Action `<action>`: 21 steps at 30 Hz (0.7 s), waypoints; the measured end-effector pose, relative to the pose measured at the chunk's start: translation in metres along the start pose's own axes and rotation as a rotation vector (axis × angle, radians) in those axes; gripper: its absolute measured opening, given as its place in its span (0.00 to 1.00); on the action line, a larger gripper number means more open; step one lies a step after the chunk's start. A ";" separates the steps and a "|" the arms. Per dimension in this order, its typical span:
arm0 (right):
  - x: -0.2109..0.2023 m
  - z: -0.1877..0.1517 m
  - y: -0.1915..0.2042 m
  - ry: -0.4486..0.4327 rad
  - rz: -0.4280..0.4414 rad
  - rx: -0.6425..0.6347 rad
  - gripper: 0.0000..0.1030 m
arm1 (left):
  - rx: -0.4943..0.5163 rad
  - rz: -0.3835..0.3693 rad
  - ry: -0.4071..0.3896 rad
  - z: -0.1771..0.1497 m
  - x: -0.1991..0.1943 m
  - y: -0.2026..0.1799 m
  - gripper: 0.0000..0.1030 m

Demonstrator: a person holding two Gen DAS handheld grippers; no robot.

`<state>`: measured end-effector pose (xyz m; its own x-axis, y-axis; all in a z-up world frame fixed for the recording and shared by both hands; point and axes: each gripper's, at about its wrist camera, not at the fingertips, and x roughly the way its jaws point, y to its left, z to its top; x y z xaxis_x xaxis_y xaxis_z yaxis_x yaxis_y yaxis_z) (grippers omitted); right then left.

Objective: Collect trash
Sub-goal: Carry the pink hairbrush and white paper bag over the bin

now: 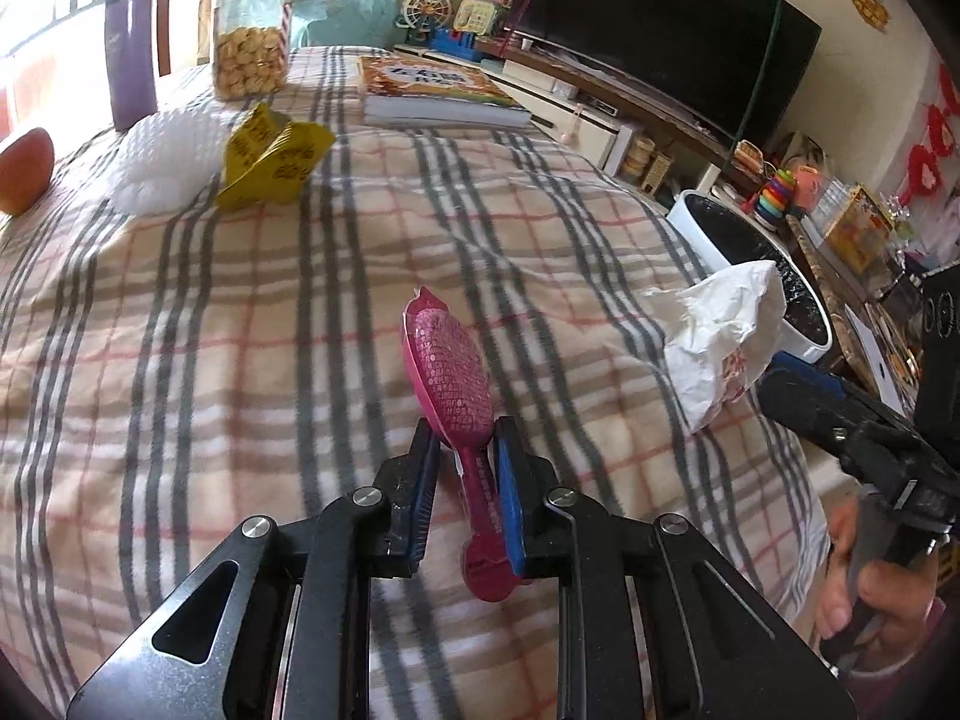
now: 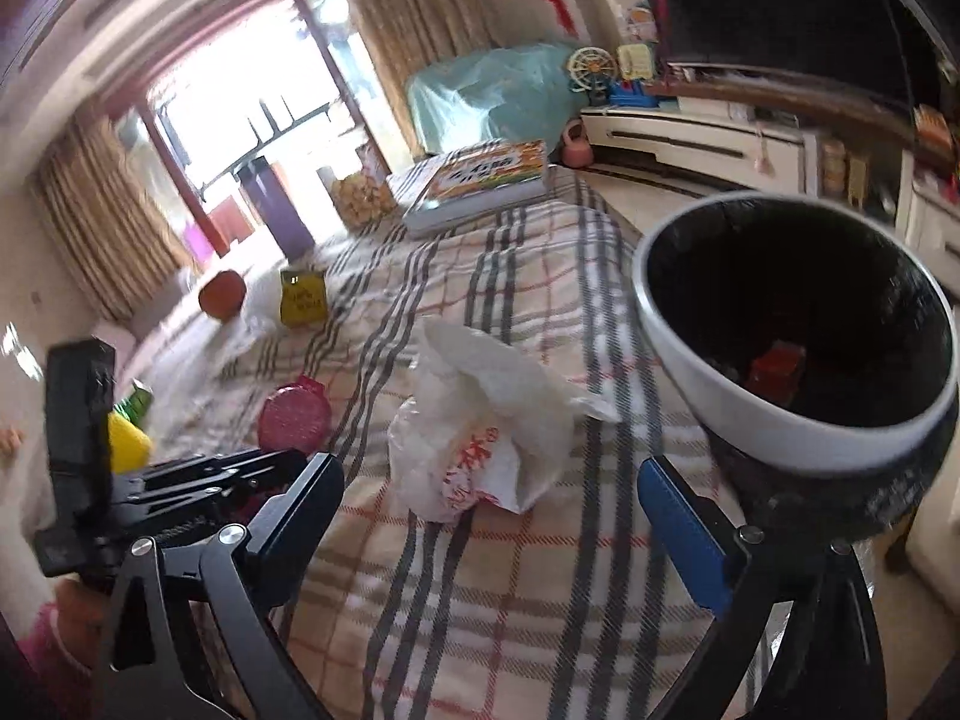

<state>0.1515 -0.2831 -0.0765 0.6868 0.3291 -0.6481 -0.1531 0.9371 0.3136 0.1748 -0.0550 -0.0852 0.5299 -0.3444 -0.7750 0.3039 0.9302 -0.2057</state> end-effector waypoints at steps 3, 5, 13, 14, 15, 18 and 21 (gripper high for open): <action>0.011 0.001 0.010 0.009 -0.019 -0.045 0.96 | -0.005 -0.007 0.000 -0.003 -0.001 0.006 0.17; 0.019 0.001 0.017 0.002 -0.063 -0.088 0.96 | -0.012 -0.015 0.000 -0.004 -0.001 0.009 0.17; 0.034 -0.002 0.015 0.013 -0.115 -0.090 0.41 | -0.009 -0.033 -0.007 -0.004 0.000 0.010 0.17; 0.033 -0.002 0.012 0.010 -0.106 -0.074 0.40 | -0.005 -0.035 -0.007 -0.003 0.000 0.009 0.17; 0.031 -0.001 0.011 0.007 -0.102 -0.066 0.39 | -0.002 -0.036 -0.007 -0.003 0.001 0.008 0.17; 0.022 -0.001 0.008 -0.004 -0.078 -0.039 0.37 | 0.003 -0.048 -0.005 -0.001 0.001 0.003 0.16; 0.014 0.000 0.005 -0.012 -0.057 -0.017 0.37 | 0.019 -0.056 -0.008 0.003 0.000 -0.005 0.16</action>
<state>0.1604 -0.2744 -0.0836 0.7031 0.2734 -0.6564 -0.1253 0.9563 0.2641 0.1752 -0.0600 -0.0824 0.5179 -0.3967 -0.7579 0.3478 0.9071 -0.2371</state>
